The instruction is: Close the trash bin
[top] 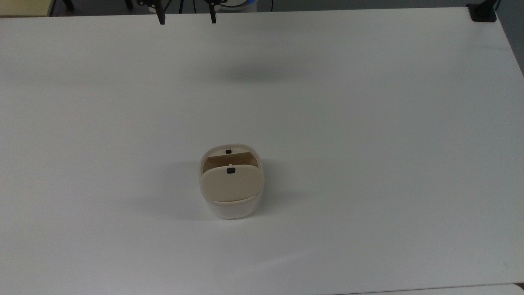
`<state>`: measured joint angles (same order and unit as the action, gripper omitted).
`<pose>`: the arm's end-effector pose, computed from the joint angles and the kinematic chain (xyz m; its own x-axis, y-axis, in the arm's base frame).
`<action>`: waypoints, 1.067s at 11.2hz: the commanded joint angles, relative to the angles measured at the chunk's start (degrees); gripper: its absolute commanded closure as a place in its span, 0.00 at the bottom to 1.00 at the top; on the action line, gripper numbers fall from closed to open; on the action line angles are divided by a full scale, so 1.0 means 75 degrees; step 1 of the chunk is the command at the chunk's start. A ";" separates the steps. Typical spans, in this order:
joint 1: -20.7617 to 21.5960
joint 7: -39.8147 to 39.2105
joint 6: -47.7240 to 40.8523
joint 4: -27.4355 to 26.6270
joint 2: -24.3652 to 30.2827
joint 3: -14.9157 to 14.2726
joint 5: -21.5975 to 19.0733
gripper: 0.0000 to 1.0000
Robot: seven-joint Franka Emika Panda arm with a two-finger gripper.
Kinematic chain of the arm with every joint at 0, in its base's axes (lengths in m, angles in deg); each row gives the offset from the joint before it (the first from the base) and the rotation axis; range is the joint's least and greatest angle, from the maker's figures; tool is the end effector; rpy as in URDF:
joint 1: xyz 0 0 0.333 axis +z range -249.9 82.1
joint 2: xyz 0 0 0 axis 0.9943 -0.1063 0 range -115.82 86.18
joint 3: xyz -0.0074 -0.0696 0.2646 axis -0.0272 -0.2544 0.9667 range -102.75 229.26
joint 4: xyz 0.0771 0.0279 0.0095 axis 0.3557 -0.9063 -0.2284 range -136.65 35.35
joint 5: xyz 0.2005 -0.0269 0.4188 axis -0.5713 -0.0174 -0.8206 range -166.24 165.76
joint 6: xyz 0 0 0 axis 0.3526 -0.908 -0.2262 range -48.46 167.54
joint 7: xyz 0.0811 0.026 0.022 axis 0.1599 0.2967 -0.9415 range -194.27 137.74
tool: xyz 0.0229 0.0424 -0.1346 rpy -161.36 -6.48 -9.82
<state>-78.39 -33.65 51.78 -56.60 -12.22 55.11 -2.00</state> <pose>0.6336 -0.0265 0.5324 0.9935 0.0427 0.1052 0.0458 -0.9986 -0.0273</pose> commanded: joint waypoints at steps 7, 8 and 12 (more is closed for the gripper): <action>0.0016 -0.0126 -0.0178 -0.0157 0.0192 -0.0073 -0.0093 0.00; 0.0004 -0.0115 -0.0178 -0.0168 0.0192 -0.0073 -0.0093 0.00; 0.0027 0.0258 0.0242 -0.0087 -0.0077 -0.0062 -0.0151 0.00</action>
<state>-78.55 -33.66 51.77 -56.64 -12.31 55.08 -2.00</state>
